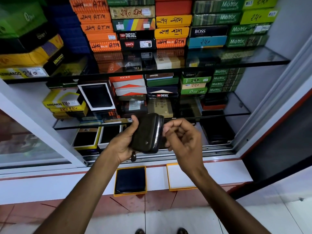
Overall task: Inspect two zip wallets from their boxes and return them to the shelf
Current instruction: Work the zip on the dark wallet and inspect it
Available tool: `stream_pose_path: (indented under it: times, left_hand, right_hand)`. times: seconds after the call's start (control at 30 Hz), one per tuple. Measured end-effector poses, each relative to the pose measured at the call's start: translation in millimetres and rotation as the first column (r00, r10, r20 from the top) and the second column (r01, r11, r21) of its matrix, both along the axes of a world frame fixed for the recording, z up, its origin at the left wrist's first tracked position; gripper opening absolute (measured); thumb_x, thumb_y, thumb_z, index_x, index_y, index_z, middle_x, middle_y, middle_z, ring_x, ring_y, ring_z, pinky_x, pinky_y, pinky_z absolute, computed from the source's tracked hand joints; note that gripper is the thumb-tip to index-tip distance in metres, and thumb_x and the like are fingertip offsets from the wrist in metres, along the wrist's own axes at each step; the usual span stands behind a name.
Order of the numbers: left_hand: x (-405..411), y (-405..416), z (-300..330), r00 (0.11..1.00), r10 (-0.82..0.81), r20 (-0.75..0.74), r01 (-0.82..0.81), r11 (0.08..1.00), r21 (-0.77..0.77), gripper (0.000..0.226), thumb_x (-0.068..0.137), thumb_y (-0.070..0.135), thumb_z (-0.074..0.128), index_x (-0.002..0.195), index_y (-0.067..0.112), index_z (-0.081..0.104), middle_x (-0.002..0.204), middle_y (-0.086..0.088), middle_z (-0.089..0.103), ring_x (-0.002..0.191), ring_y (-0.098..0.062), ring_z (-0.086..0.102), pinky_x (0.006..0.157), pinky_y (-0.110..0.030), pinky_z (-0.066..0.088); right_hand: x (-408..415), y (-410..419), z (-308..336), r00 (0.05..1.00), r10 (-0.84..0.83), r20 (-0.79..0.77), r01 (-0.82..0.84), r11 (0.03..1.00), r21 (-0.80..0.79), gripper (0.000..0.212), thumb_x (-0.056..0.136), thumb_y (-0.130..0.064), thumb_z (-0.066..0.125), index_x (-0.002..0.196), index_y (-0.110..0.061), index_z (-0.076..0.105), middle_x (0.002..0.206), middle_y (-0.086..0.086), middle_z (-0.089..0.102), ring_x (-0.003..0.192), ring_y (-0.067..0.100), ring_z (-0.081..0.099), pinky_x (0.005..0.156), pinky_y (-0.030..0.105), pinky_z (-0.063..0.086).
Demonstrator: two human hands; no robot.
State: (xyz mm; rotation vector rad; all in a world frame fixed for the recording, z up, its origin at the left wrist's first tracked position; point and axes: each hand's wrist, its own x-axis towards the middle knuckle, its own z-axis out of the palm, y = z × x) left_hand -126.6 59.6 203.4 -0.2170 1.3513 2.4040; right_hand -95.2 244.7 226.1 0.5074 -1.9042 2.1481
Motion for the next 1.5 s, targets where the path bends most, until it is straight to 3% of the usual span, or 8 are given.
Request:
stream_pose_path:
  times: [0.1,0.23,0.43,0.57,0.77,1.0,1.27,1.5]
  left_hand:
    - [-0.3,-4.5,0.8,0.991,-0.090,-0.104,0.095,0.995,0.042,0.095,0.055,0.063,0.076,0.138,0.022,0.052,0.095,-0.001,0.075,0.088,-0.016,0.072,0.082,-0.035,0.060]
    - [1.2,-4.4,4.1,0.984,-0.116,-0.133,0.124,0.991,0.053,0.095,0.056,0.062,0.074,0.138,0.019,0.050,0.085,0.000,0.074,0.079,-0.014,0.072,0.079,-0.036,0.061]
    - [-2.2,3.5,4.5,0.994,0.077,0.080,-0.086,0.990,0.108,0.098,0.044,0.049,0.090,0.127,0.006,0.062,0.122,-0.015,0.069,0.106,-0.024,0.069,0.078,-0.039,0.060]
    - [-4.9,9.2,6.5,0.977,0.183,0.111,-0.193,0.977,0.091,0.085,0.063,0.049,0.076,0.132,0.004,0.057,0.132,-0.016,0.063,0.119,-0.024,0.062,0.094,-0.040,0.055]
    - [-2.7,23.0,9.7,0.955,0.269,0.126,-0.279,0.957,0.073,0.054,0.071,0.047,0.067,0.107,0.007,0.068,0.110,-0.015,0.074,0.094,-0.021,0.074,0.079,-0.036,0.061]
    - [-5.3,23.6,11.4,0.924,0.357,0.137,-0.374,0.918,0.132,0.050,0.081,0.040,0.065,0.116,0.004,0.062,0.111,-0.016,0.073,0.093,-0.022,0.074,0.067,-0.035,0.062]
    - [-4.4,11.3,-4.4,0.919,0.391,-0.052,-0.392,0.920,-0.023,0.038,0.069,0.032,0.073,0.100,0.011,0.068,0.105,-0.010,0.075,0.093,-0.020,0.073,0.068,-0.030,0.061]
    - [-5.5,-16.7,-15.1,0.939,0.270,-0.215,-0.309,0.934,-0.178,0.083,0.044,0.045,0.094,0.113,0.008,0.064,0.107,-0.007,0.075,0.100,-0.018,0.071,0.072,-0.029,0.059]
  right_hand:
    - [7.5,-4.0,-7.5,0.996,0.052,-0.072,-0.049,0.998,0.039,0.008,0.087,-0.017,0.063,0.084,-0.012,0.069,0.075,0.003,0.070,0.063,0.020,0.065,0.055,0.038,0.054]
    - [8.9,-6.6,-22.1,0.998,0.002,-0.064,0.003,0.997,0.074,0.011,0.086,-0.017,0.059,0.085,-0.013,0.069,0.073,0.001,0.070,0.061,0.022,0.064,0.054,0.046,0.053]
    - [9.7,-10.6,-48.8,0.997,-0.071,0.017,0.064,0.962,0.265,0.007,0.078,-0.017,0.067,0.084,-0.017,0.063,0.075,-0.006,0.067,0.067,0.017,0.063,0.055,0.044,0.051]
    - [8.1,-14.1,-53.3,0.986,-0.150,-0.069,0.165,0.918,0.361,0.021,0.076,-0.029,0.080,0.085,-0.021,0.064,0.082,-0.008,0.067,0.078,0.015,0.063,0.059,0.037,0.050]
    - [4.7,-20.7,-48.7,0.961,-0.245,-0.129,0.277,0.855,0.438,0.035,0.069,-0.054,0.080,0.082,-0.028,0.061,0.077,-0.012,0.065,0.077,0.010,0.062,0.061,0.024,0.048]
    - [6.1,-19.4,-48.9,0.934,-0.289,-0.209,0.352,0.836,0.422,0.015,0.077,-0.030,0.082,0.087,-0.021,0.077,0.078,-0.012,0.072,0.073,-0.011,0.057,0.066,0.002,0.039]
    - [-1.8,-2.7,-51.9,0.892,-0.167,-0.420,0.396,0.737,0.548,0.010,0.092,-0.026,0.067,0.094,-0.019,0.074,0.093,-0.007,0.074,0.086,0.010,0.065,0.073,0.023,0.052]
    - [-19.2,23.6,-44.1,0.895,-0.280,-0.348,0.433,0.737,0.519,0.020,0.098,-0.027,0.053,0.100,-0.016,0.070,0.095,-0.003,0.073,0.087,0.012,0.066,0.070,0.032,0.057]
